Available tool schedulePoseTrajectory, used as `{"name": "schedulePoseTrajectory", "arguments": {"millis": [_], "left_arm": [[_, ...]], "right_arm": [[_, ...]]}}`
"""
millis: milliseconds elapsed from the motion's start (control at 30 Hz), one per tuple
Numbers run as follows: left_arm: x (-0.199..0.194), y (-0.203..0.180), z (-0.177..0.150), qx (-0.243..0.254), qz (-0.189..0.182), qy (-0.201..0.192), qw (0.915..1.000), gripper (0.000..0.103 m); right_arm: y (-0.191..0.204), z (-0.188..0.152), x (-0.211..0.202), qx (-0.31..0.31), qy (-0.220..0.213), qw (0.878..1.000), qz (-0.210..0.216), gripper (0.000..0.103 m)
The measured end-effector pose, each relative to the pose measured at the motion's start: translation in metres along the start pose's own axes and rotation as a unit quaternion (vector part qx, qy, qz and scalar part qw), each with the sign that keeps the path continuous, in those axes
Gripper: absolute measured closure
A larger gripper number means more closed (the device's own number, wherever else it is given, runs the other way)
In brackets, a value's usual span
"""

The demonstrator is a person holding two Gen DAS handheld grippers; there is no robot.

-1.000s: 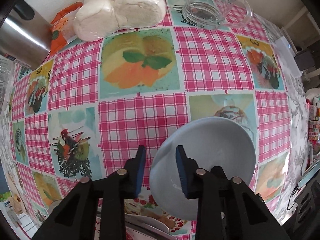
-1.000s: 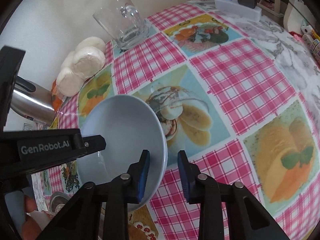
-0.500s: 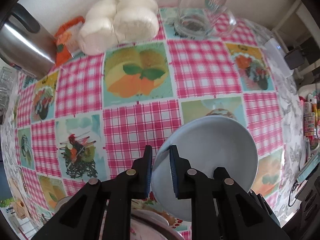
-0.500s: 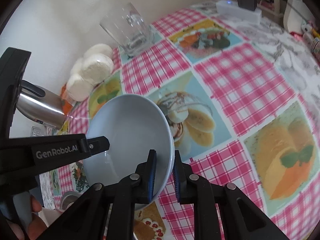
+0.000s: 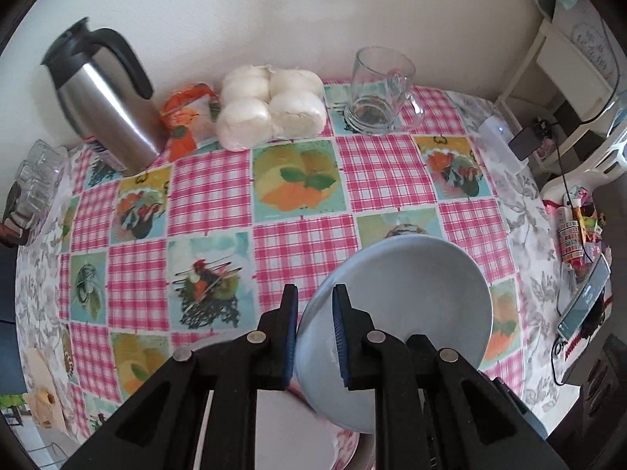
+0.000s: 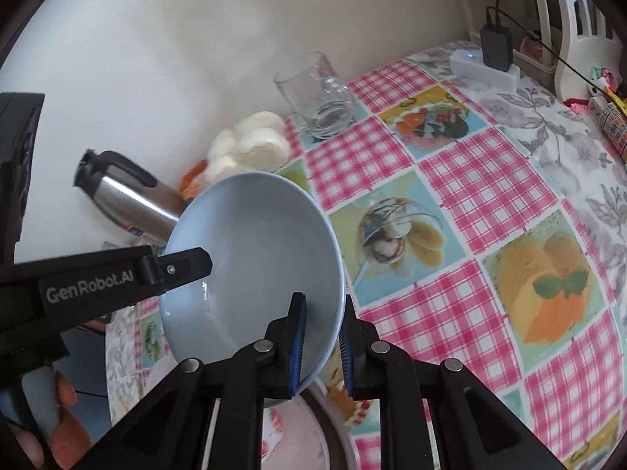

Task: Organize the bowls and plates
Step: 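Lift the pale blue bowl with both tools and carry it over the basin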

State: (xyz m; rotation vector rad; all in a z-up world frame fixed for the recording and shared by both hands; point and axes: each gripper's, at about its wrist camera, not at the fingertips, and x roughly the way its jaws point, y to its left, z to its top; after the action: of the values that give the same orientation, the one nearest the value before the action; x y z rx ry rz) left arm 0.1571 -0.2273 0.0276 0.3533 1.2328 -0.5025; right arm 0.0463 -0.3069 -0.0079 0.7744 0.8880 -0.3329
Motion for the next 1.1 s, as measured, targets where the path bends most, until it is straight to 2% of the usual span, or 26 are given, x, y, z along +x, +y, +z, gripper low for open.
{"name": "schedulePoseTrajectory", "arguments": {"millis": [300,500,800,1100], "left_arm": [[-0.046,0.032,-0.028,-0.027,-0.018,-0.048,0.9983,0.085],[-0.065,0.060,-0.057,-0.052,-0.042,-0.069,0.9953,0.085],[-0.048,0.094,-0.106,-0.093,-0.071,-0.055,0.9916,0.085],[-0.033,0.112,-0.126,-0.126,-0.088,-0.059,0.9863,0.085]], "right_arm": [[0.038,-0.015,-0.040,-0.043,-0.027,0.998,0.031,0.086],[0.056,-0.035,-0.052,-0.071,-0.020,0.996,0.040,0.086],[0.071,-0.067,-0.036,-0.109,0.015,0.994,0.019,0.085],[0.083,-0.079,-0.024,-0.142,0.030,0.989,-0.003,0.083]]}}
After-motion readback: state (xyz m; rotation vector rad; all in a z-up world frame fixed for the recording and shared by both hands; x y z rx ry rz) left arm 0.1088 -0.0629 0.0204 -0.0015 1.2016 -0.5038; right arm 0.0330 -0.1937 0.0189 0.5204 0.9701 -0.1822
